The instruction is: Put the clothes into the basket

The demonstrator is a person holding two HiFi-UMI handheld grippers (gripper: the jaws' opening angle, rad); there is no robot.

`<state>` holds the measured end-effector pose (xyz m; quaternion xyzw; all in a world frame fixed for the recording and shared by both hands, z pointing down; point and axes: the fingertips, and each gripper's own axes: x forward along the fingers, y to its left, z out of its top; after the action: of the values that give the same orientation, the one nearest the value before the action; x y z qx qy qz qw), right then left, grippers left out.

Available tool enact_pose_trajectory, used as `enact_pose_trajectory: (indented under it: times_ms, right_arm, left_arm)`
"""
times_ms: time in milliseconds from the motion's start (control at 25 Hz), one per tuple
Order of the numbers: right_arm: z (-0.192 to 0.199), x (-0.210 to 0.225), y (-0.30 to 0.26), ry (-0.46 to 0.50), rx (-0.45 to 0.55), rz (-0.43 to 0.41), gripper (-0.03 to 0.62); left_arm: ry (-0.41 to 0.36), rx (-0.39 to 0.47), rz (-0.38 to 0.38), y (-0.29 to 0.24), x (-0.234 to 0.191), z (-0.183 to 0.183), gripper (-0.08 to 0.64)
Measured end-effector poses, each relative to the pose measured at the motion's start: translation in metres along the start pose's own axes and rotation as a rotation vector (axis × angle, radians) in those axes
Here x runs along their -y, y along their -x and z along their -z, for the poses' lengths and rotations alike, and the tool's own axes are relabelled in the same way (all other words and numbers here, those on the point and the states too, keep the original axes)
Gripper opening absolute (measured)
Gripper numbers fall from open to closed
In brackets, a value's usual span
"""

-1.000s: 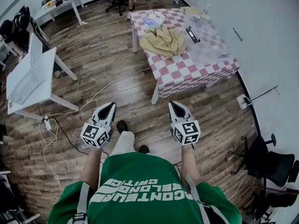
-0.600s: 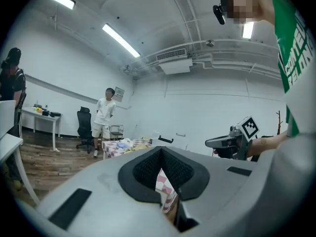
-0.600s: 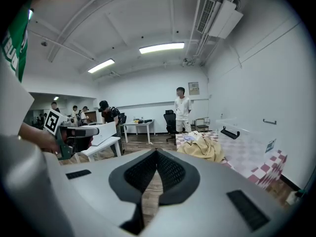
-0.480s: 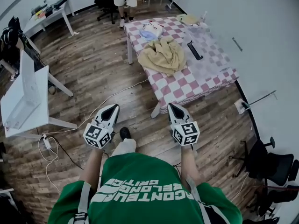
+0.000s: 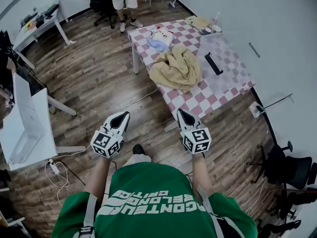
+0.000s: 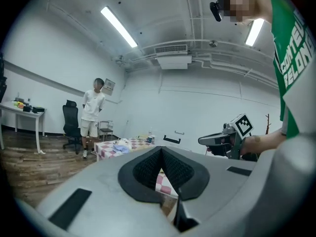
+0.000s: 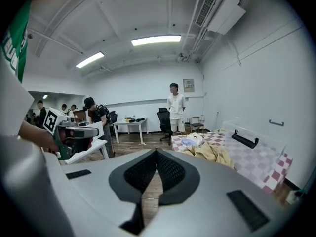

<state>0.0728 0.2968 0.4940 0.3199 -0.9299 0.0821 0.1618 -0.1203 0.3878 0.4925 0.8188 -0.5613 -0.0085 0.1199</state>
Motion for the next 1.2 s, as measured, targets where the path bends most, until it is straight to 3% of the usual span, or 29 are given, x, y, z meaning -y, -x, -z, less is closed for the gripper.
enact_pose_trajectory:
  times_ms: [480,1200]
  right_arm:
    - [-0.004,0.022,-0.059,-0.049,-0.043,0.088,0.008]
    - [-0.032,0.159,-0.169,-0.110,-0.051,0.182,0.008]
  left_arm:
    - [0.010,-0.071,0.136,-0.067,-0.057,0.002,0.005]
    - [-0.004,-0.148,0.235,-0.238,-0.133,-0.011,0.005]
